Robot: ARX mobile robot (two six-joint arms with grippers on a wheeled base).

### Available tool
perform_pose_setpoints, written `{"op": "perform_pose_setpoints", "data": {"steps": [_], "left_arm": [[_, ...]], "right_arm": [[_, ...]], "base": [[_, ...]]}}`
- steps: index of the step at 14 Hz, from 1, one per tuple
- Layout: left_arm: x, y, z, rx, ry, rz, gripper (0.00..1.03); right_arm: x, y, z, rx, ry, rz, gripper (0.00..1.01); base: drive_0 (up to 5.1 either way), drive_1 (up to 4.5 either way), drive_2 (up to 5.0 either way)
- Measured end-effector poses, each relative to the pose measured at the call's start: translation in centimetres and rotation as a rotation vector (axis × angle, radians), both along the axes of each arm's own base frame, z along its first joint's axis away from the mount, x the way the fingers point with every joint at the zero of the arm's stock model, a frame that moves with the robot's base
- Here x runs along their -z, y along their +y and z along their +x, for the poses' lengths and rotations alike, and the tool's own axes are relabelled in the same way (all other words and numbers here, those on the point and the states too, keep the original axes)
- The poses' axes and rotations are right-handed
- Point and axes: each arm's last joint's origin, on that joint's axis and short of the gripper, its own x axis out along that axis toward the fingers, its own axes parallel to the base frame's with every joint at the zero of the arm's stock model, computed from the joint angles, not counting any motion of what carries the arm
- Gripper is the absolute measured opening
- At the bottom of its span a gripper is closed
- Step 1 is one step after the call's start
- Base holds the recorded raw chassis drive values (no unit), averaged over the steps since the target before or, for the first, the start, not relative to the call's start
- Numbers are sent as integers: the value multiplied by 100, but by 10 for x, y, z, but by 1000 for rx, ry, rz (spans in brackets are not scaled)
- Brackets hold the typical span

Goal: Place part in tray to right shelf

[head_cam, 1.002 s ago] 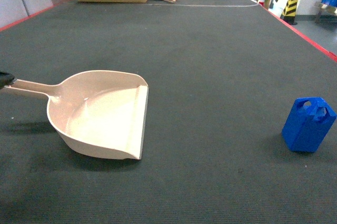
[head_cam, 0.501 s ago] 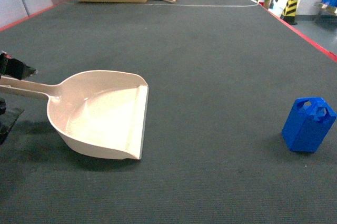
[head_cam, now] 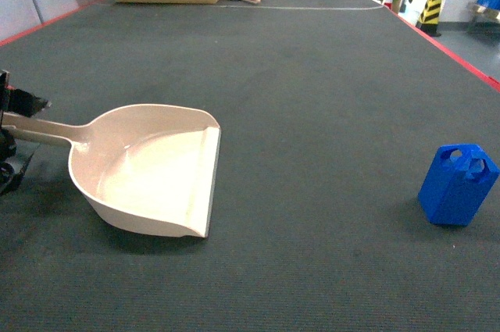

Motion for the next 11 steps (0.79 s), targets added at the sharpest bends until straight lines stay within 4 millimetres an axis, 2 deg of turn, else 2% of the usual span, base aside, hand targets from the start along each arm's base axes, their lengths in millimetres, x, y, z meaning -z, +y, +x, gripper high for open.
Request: {"op": "perform_pose_setpoints", "data": {"steps": [3, 4, 7, 11], "left_arm": [[-1, 1, 1, 21, -66, -35, 27], [-3, 1, -1, 23, -93, -70, 16], [-17, -9, -17, 39, -125, -101, 14], [-75, -53, -32, 162, -255, -153, 14]], "right_arm": [[0, 0, 0, 0, 0, 0, 98], [0, 0, 0, 0, 0, 0, 98], [0, 0, 0, 0, 0, 0, 98], [0, 0, 0, 0, 0, 0, 98]], "base": [[0, 0, 0], [0, 0, 0], [0, 0, 0], [0, 0, 0]]}}
